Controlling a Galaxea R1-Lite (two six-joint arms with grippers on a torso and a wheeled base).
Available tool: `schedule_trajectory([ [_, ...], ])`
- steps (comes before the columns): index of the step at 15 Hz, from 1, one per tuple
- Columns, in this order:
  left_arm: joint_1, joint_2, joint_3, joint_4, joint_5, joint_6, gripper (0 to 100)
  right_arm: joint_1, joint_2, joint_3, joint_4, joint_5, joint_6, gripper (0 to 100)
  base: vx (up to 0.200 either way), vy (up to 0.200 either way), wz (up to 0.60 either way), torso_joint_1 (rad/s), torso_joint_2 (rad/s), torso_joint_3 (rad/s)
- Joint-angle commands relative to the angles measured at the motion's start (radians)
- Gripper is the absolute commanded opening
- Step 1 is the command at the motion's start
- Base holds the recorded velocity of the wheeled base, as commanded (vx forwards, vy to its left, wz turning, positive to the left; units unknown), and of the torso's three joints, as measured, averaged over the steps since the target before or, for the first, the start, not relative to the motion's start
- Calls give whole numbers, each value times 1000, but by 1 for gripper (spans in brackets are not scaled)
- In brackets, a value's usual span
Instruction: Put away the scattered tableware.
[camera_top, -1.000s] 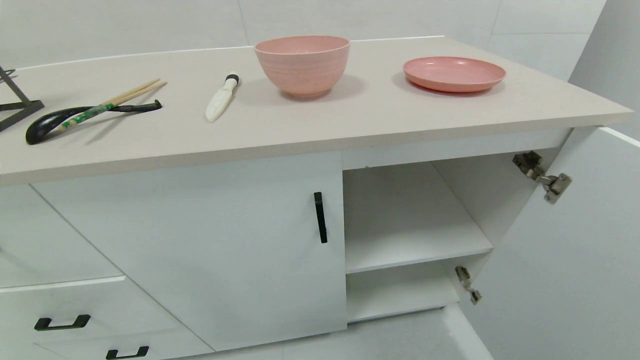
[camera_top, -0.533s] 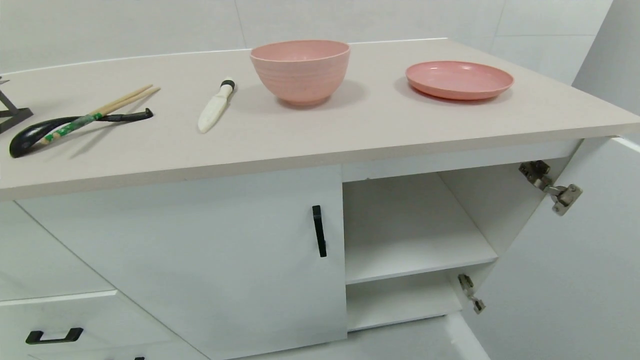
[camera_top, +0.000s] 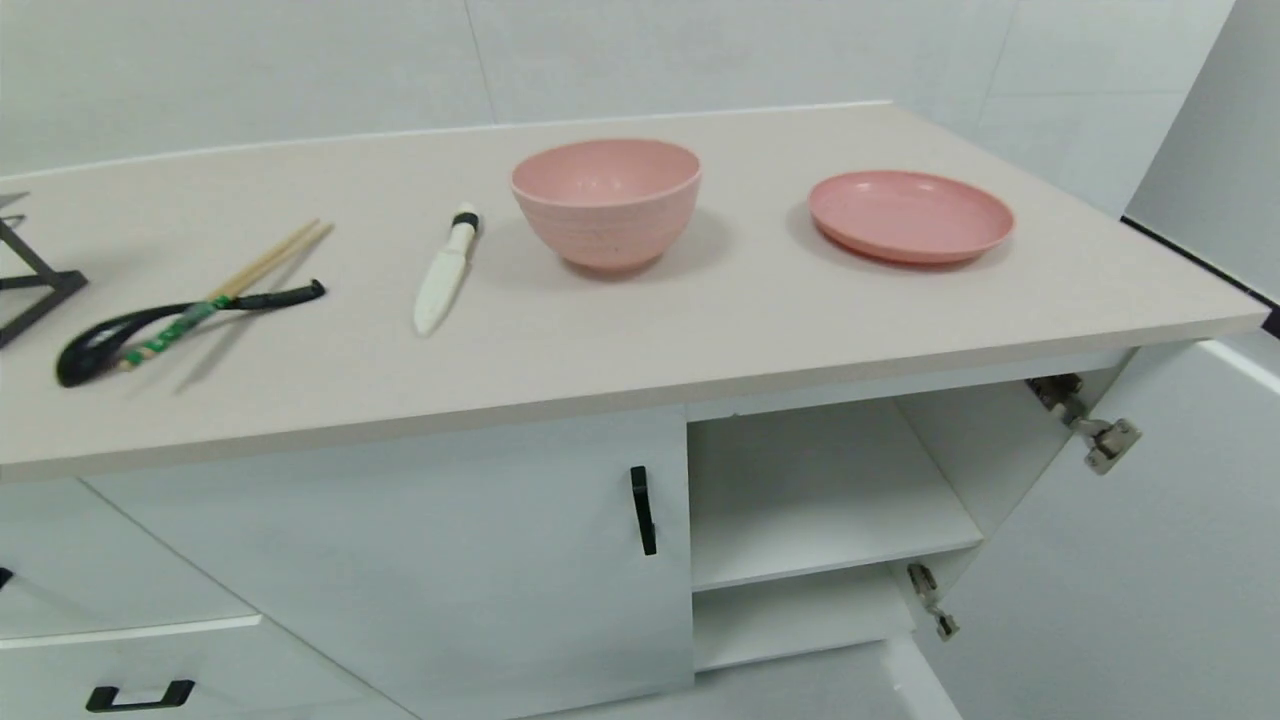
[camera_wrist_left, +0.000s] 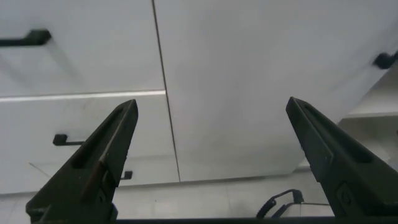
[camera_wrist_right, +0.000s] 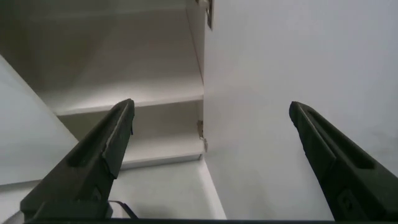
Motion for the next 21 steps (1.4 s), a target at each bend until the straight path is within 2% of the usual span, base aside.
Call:
schedule_trajectory([
  [1, 0, 1, 1, 2, 0, 0, 100, 0, 0, 0, 0, 1, -1, 100, 0, 0, 0, 178, -574, -173],
  [8, -1, 1, 1, 2, 0, 0, 100, 0, 0, 0, 0, -1, 1, 100, 0, 0, 0, 179, -491, -212],
  [21, 0, 1, 1, 2, 0, 1, 100, 0, 0, 0, 0, -1, 1, 100, 0, 0, 0, 313, -516, -252],
])
